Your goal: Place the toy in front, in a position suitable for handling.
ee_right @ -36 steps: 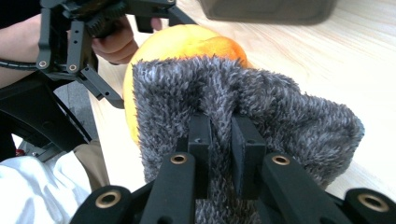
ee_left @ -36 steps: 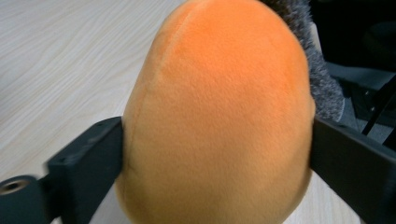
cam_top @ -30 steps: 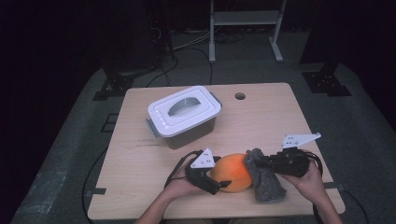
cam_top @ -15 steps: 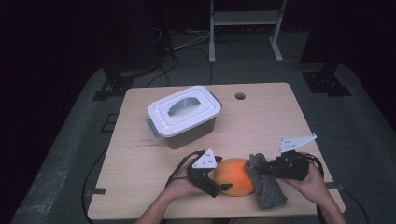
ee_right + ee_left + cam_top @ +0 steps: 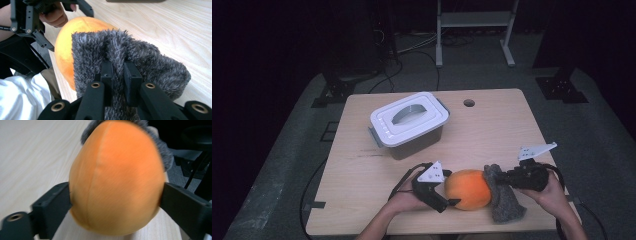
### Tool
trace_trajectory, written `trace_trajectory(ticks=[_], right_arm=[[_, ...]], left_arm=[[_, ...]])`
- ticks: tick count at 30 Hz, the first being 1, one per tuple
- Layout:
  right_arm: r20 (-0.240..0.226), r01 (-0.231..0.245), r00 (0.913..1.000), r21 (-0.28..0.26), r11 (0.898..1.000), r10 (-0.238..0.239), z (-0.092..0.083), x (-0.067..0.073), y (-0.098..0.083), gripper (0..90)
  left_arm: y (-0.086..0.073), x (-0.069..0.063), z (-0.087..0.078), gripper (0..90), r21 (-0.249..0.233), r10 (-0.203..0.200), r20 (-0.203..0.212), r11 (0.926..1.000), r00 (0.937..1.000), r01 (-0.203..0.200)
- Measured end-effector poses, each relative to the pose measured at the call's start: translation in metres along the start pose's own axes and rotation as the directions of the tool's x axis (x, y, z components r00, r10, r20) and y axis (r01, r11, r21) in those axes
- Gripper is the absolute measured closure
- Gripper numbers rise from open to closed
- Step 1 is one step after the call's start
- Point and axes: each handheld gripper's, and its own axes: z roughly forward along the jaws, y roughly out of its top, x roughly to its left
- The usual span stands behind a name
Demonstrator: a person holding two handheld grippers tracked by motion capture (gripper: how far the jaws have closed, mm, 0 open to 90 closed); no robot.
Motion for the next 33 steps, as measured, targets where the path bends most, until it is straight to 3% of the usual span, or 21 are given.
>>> trace_trajectory(ticks=[4, 10, 12, 17, 20, 23, 25, 30, 33], right_arm=[[-0.003, -0.007, 1.0, 0.001, 1.0, 0.007, -0.001, -0.001, -0.001, 79.2], [0.017, -0.005, 0.9998, -0.018, 1.0, 0.006, -0.003, 0.0, 0.0, 79.6], [0.026, 0.002, 0.9997, -0.036, 0.999, -0.001, -0.006, 0.001, 0.001, 80.1], [0.04, 0.023, 0.999, -0.104, 0.994, -0.019, -0.014, 0.01, 0.011, 80.6], [0.027, 0.072, 0.9972, -0.124, 0.99, -0.069, -0.011, 0.026, 0.023, 80.6], [0.026, 0.135, 0.9907, -0.083, 0.987, -0.134, 0.002, 0.044, 0.034, 80.5], [0.033, 0.153, 0.9879, -0.032, 0.988, -0.152, 0.011, 0.046, 0.034, 80.2], [-0.014, 0.122, 0.9925, 0.004, 0.993, -0.122, 0.012, 0.036, 0.024, 80.0], [-0.021, 0.098, 0.995, 0.011, 0.995, -0.098, 0.007, 0.026, 0.017, 80.0]], left_arm=[[-0.005, 0.004, 0.006, 6.7, -0.006, -0.055, 0.032, 0.9984, 0.998, 0.056], [-0.001, 0.002, -0.003, 25.5, -0.034, -0.038, 0.017, 0.9987, 0.9991, 0.039], [0.003, 0.001, -0.01, 29.6, -0.05, -0.012, 0.0, 0.9987, 0.9999, 0.012], [0.009, 0.0, -0.023, 31.9, -0.053, 0.017, -0.016, 0.9984, 0.9997, -0.018], [0.013, -0.006, -0.021, 31.9, -0.052, 0.04, -0.015, 0.9978, 0.9991, -0.04], [0.015, -0.009, -0.019, 30.0, -0.032, 0.066, -0.014, 0.9973, 0.9977, -0.067], [0.012, -0.008, -0.017, 25.8, -0.022, 0.061, -0.013, 0.9979, 0.9981, -0.061], [0.009, -0.004, -0.013, 12.4, -0.035, 0.05, -0.018, 0.9981, 0.9986, -0.051], [0.002, 0.001, -0.004, 6.6, 0.002, 0.016, 0.015, 0.9999, 0.9998, -0.016]])
